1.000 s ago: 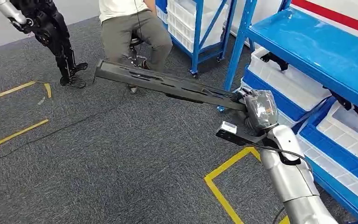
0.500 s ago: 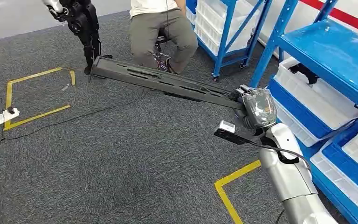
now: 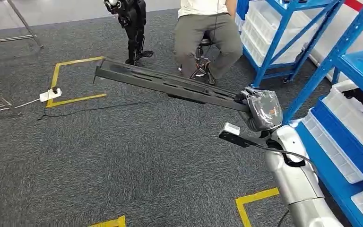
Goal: Take the parts from the cabinet and place them on the table.
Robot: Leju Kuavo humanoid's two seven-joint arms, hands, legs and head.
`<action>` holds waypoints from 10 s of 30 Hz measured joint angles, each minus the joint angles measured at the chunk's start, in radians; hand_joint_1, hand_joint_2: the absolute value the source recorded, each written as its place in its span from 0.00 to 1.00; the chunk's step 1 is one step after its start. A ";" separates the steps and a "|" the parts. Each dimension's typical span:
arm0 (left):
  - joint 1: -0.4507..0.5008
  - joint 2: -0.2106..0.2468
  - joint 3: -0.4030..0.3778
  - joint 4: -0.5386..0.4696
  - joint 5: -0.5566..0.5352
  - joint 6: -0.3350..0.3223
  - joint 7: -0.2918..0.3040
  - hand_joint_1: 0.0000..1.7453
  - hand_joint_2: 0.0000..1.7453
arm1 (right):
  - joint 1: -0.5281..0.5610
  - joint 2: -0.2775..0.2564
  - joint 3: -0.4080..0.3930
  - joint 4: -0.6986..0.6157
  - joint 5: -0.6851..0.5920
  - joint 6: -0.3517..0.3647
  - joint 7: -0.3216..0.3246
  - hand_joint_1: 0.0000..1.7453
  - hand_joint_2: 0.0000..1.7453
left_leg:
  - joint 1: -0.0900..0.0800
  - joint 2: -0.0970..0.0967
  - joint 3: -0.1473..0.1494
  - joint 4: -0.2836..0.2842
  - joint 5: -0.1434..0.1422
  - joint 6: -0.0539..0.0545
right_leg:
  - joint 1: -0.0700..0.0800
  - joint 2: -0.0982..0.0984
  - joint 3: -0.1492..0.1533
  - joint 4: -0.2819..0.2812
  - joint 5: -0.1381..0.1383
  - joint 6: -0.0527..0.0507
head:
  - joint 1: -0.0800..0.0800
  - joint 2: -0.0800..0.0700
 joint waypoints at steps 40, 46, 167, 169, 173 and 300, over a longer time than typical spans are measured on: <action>0.010 0.015 0.015 0.001 0.014 0.034 0.007 0.00 1.00 | -0.027 0.005 0.026 0.007 -0.012 0.006 -0.008 0.97 1.00 | 0.024 0.139 -0.129 0.249 -0.105 -0.041 | -0.005 -0.123 0.014 -0.009 -0.003 -0.035 | -0.004 0.000; 0.005 0.011 0.015 0.001 0.014 0.034 0.005 0.00 1.00 | -0.032 0.003 0.030 0.007 -0.013 0.005 -0.008 0.97 1.00 | 0.012 0.191 -0.014 0.033 -0.035 -0.024 | 0.015 -0.176 0.025 -0.002 -0.023 0.000 | 0.002 0.000; -0.004 0.022 0.015 0.015 0.026 0.074 0.067 0.00 1.00 | -0.052 -0.101 -0.042 -0.011 -0.063 0.028 -0.051 0.97 1.00 | 0.006 0.154 0.015 0.019 -0.049 -0.025 | 0.001 -0.093 0.004 0.019 -0.026 -0.025 | -0.040 0.000; -0.003 0.023 0.016 0.016 0.027 0.074 0.067 0.00 1.00 | -0.054 -0.101 -0.038 -0.009 -0.063 0.028 -0.051 0.97 1.00 | 0.001 0.151 0.015 0.018 -0.046 -0.030 | 0.010 -0.094 0.004 0.020 -0.027 -0.024 | -0.040 0.000; -0.002 0.024 0.017 0.016 0.027 0.074 0.068 0.00 1.00 | -0.057 -0.101 -0.029 -0.005 -0.063 0.031 -0.051 0.97 1.00 | -0.007 0.148 0.013 0.018 -0.046 -0.022 | 0.005 -0.096 0.004 0.016 -0.024 -0.018 | -0.041 0.000; -0.012 0.011 0.104 0.017 0.048 0.069 0.021 0.00 1.00 | -0.424 -0.115 0.016 0.690 0.146 -0.107 0.185 0.97 1.00 | -0.016 0.131 0.012 -0.015 -0.010 0.004 | -0.005 -0.062 0.014 -0.033 0.014 -0.003 | -0.013 0.000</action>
